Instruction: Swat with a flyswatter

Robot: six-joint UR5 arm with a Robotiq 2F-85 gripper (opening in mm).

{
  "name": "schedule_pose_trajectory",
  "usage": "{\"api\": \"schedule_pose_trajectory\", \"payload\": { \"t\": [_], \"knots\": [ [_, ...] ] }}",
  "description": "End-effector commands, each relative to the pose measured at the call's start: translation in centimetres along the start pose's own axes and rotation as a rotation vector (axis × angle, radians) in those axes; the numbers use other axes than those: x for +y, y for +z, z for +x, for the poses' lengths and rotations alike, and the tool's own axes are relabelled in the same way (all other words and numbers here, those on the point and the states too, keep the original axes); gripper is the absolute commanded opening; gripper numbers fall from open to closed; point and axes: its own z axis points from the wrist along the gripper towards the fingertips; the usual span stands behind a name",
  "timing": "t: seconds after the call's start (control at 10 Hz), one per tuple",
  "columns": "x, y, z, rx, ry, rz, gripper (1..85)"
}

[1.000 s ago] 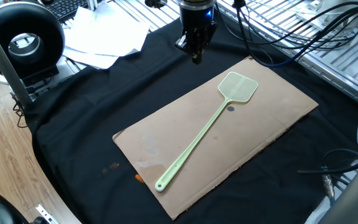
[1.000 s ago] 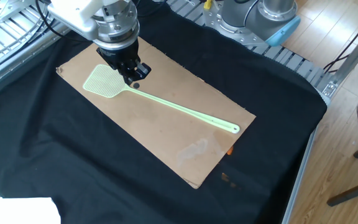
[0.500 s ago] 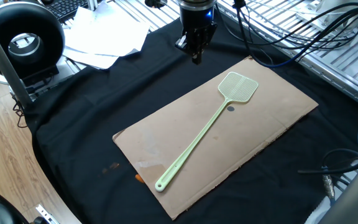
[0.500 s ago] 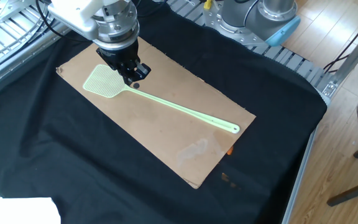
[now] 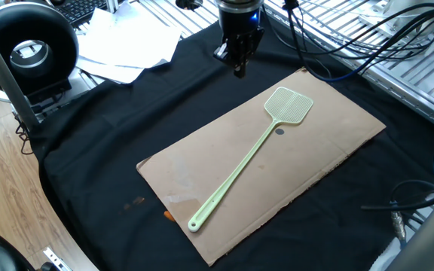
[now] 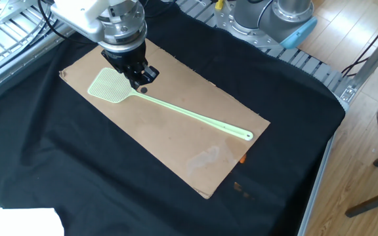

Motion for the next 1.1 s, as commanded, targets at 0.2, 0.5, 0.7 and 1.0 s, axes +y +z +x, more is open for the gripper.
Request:
{"api": "schedule_pose_trajectory", "payload": {
  "t": [0.2, 0.5, 0.7, 1.0],
  "knots": [
    [1.3, 1.0, 0.0, -0.032, 0.029, -0.087, 2.3],
    [1.1, 1.8, 0.0, -0.061, 0.011, -0.094, 2.3],
    [1.0, 2.4, 0.2, -0.074, -0.001, -0.093, 2.3],
    [0.7, 3.2, -0.1, -0.107, -0.017, -0.095, 2.3]
  ]
}}
